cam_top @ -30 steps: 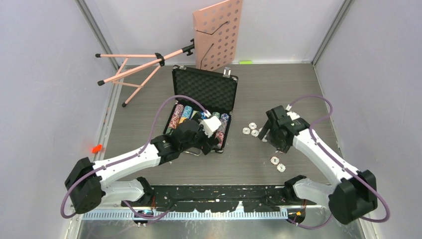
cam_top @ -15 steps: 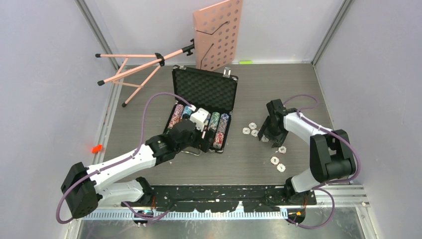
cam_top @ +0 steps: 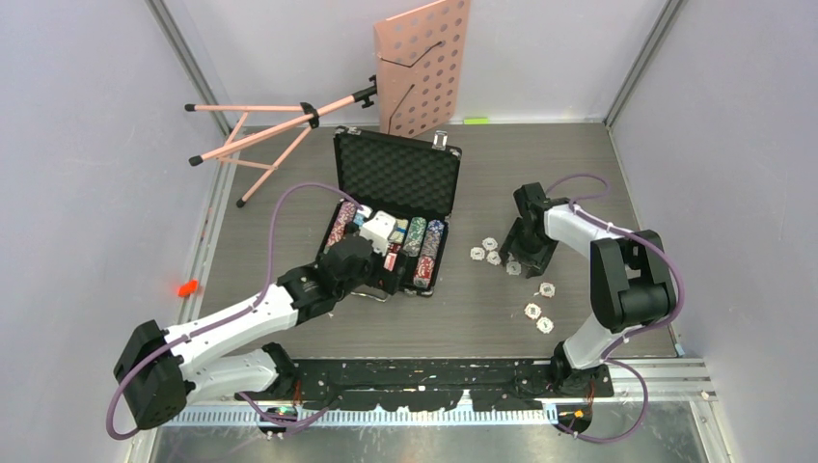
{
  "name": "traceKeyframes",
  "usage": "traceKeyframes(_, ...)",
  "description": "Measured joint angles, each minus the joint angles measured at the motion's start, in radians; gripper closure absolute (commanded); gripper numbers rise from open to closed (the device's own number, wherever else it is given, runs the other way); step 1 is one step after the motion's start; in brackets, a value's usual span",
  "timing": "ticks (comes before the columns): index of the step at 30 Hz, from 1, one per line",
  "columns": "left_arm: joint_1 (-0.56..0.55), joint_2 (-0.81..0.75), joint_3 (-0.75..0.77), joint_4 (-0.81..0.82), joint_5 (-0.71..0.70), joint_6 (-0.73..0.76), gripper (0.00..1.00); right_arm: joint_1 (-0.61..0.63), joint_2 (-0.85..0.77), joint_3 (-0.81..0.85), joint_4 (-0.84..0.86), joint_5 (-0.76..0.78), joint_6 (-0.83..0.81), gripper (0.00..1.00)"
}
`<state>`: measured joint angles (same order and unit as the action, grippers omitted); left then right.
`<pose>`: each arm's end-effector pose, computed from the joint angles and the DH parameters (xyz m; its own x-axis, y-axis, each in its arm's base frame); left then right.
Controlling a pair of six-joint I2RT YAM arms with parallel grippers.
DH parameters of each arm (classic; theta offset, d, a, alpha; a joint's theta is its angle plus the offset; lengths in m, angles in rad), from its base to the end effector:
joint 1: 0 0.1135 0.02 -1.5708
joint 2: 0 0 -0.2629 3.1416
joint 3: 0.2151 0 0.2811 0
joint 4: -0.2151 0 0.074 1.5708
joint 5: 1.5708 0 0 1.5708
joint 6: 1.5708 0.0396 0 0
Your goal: Pack up texas hold em set
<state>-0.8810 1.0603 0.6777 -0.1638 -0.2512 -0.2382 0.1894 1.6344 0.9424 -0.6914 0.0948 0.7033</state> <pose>0.1760 -0.1979 0.2376 -0.4657 0.2054 -0.8608 0.5167 0.8528 -0.0761 0.3028 0.0542 0.1354 -0.8460 0.4934 -0.2022 0.4943 0.8679 0.0496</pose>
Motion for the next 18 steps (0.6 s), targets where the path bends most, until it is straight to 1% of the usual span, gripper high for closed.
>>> traceKeyframes(10, 0.004, -0.057, -0.105, 0.095, -0.064, 0.050, 0.01, 0.000, 0.018, 0.022, -0.014, 0.000, -0.001, 0.48)
traceKeyframes(14, 0.004, -0.059, -0.151, 0.153, -0.090, 0.062, 0.01, 0.000, 0.018, 0.026, -0.024, 0.008, -0.002, 0.49)
traceKeyframes(18, 0.004, -0.077, -0.200, 0.198, -0.108, 0.064, 0.01, -0.001, 0.016, 0.035, -0.069, 0.026, -0.010, 0.49)
